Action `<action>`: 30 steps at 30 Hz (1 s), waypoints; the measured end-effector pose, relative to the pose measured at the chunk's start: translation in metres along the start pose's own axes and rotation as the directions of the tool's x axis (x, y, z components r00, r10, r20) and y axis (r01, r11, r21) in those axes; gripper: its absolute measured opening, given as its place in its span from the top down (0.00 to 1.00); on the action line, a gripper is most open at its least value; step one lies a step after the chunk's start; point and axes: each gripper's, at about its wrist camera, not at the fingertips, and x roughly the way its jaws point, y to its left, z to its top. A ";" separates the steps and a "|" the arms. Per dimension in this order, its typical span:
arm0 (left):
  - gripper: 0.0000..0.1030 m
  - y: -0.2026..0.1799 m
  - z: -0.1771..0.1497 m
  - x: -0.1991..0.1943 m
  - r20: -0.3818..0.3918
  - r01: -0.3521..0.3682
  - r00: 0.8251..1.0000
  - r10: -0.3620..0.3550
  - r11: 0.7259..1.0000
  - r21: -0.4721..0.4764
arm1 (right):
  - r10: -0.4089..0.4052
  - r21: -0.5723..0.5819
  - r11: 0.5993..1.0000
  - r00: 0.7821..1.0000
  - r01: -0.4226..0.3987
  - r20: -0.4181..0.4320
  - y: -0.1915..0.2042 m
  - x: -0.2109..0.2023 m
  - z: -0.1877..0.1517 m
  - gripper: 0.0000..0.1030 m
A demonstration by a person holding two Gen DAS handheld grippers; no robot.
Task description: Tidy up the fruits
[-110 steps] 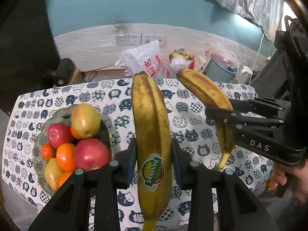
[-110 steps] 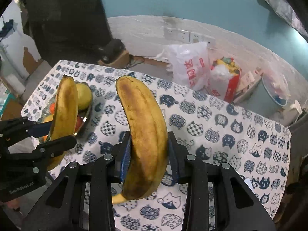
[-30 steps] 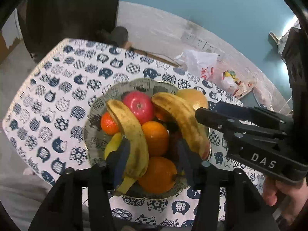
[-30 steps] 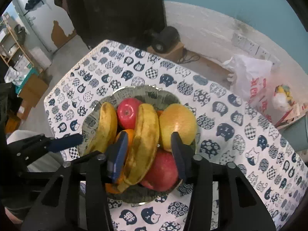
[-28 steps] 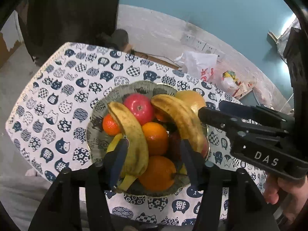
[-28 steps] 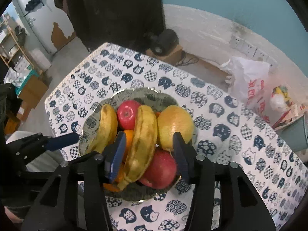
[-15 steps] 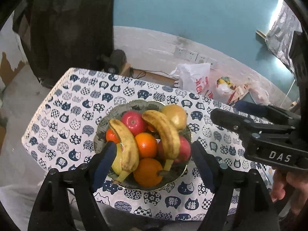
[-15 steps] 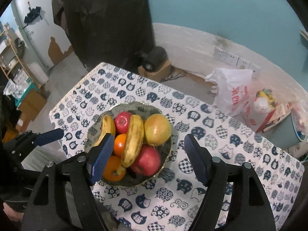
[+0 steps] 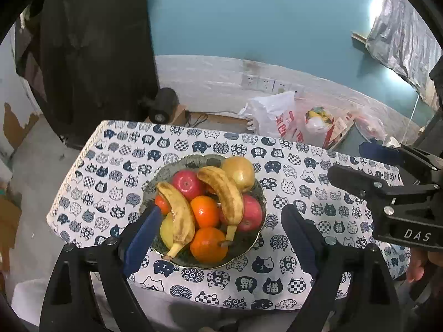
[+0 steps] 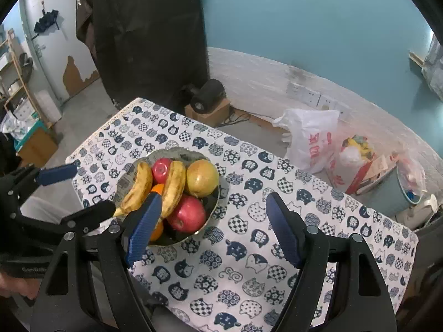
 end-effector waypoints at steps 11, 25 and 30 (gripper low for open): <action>0.08 -0.025 0.004 -0.009 0.018 0.011 1.000 -0.013 0.998 0.062 | -0.015 0.033 0.999 1.000 0.015 -0.006 -0.026 -0.009 -0.019 0.26; 0.08 -0.043 0.004 -0.008 0.012 0.016 1.000 -0.017 0.995 0.102 | -0.017 0.050 0.999 1.000 0.018 -0.009 -0.039 -0.013 -0.024 0.26; 0.08 -0.043 0.003 -0.009 0.016 0.008 1.000 -0.010 0.994 0.110 | -0.018 0.047 0.999 1.000 0.018 -0.010 -0.038 -0.013 -0.024 0.26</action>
